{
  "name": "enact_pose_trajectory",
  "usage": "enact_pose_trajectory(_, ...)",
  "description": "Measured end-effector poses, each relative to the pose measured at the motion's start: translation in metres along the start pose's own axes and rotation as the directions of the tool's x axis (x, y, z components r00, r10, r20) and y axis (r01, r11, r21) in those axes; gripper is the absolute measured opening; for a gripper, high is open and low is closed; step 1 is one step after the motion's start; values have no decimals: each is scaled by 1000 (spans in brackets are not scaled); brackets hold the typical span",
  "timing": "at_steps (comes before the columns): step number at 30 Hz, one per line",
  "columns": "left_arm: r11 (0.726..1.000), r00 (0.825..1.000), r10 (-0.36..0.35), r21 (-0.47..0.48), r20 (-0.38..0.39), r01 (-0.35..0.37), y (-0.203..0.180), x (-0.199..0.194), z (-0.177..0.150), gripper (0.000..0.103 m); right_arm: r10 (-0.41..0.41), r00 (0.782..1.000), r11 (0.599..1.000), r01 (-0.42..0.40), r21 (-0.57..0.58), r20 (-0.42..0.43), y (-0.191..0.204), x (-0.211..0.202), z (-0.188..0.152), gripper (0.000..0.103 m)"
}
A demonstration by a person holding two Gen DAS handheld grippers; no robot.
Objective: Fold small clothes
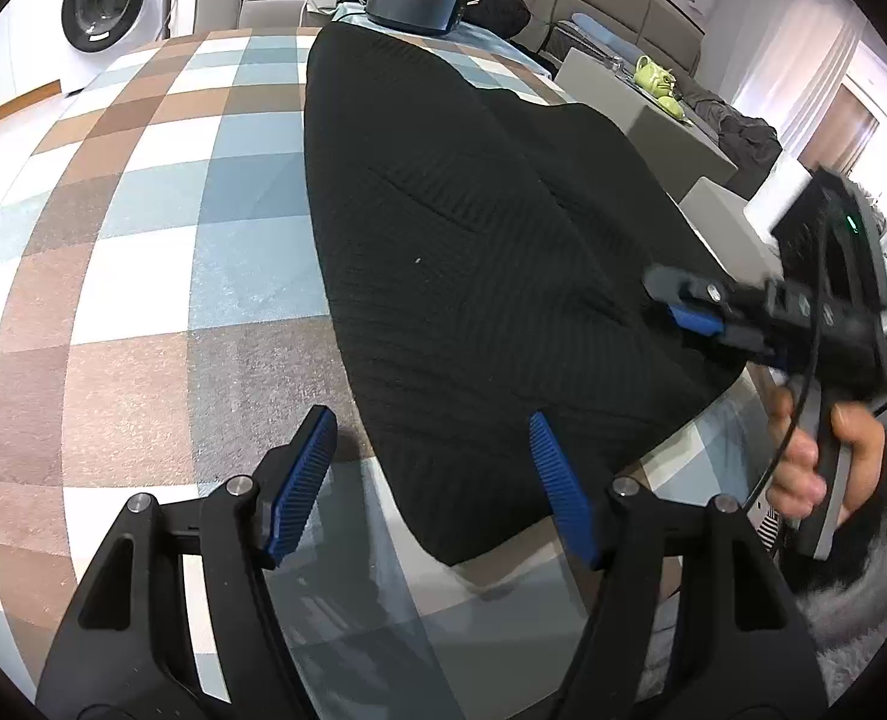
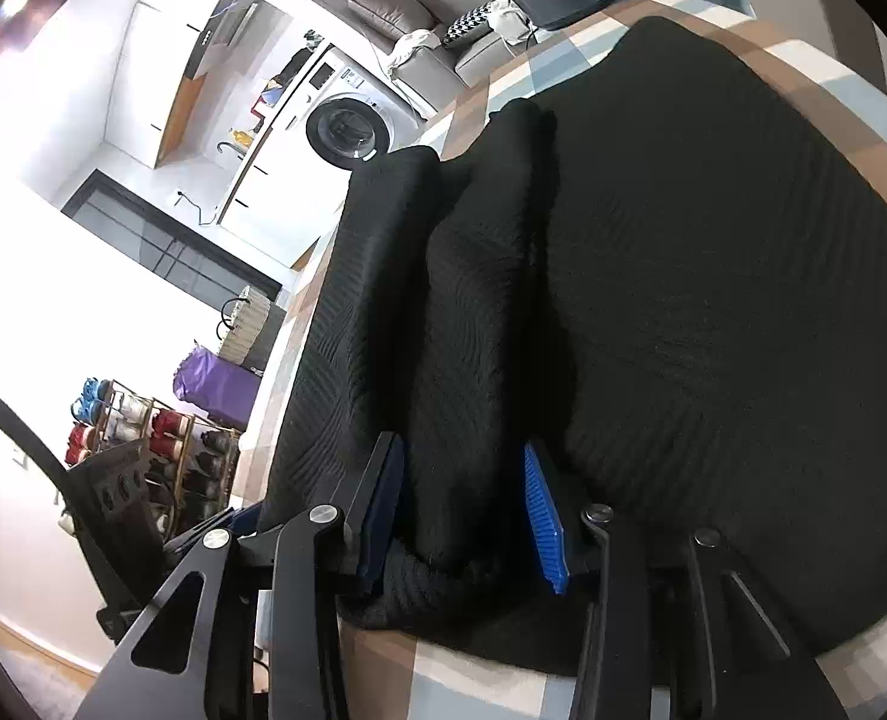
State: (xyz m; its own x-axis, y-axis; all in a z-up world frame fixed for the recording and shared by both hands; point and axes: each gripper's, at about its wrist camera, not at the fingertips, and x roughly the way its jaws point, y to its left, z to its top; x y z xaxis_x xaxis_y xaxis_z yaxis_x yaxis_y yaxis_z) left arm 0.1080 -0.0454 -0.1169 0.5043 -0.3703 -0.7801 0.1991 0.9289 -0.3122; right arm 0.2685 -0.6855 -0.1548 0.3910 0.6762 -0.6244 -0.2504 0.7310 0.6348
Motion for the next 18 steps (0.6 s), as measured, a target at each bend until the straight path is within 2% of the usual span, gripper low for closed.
enact_pose_trajectory(7,1000,1000,8,-10,9,-8,1,-1,1,64,3,1000,994,0,108,-29,-2,31,45,41)
enact_pose_trajectory(9,1000,1000,7,-18,13,-7,3,-2,1,64,-12,1000,992,14,125,-18,1,39,59,36)
enact_pose_trajectory(10,1000,1000,10,-23,17,-9,4,-2,1,64,-47,999,993,47,104,-9,5,43,66,16)
enact_pose_trajectory(11,1000,1000,10,-25,20,-9,5,-3,2,64,-68,998,994,68,80,0,8,44,72,7)
enact_pose_trajectory(13,1000,1000,10,-23,26,-9,5,-5,2,64,-7,996,1000,8,-10,85,26,36,79,6)
enact_pose_trajectory(14,1000,1000,11,-22,28,-11,5,-6,3,64,-6,994,998,12,-54,106,33,33,82,6)
enact_pose_trajectory(15,1000,999,9,-23,31,-8,5,-6,3,65,-74,990,988,89,-126,124,44,31,83,6)
enact_pose_trajectory(16,1000,999,6,-25,34,-5,5,-7,3,65,-122,986,981,138,-138,118,46,33,84,6)
enact_pose_trajectory(18,1000,999,16,-25,32,-15,4,-5,4,65,-151,987,984,156,-83,61,35,42,89,7)
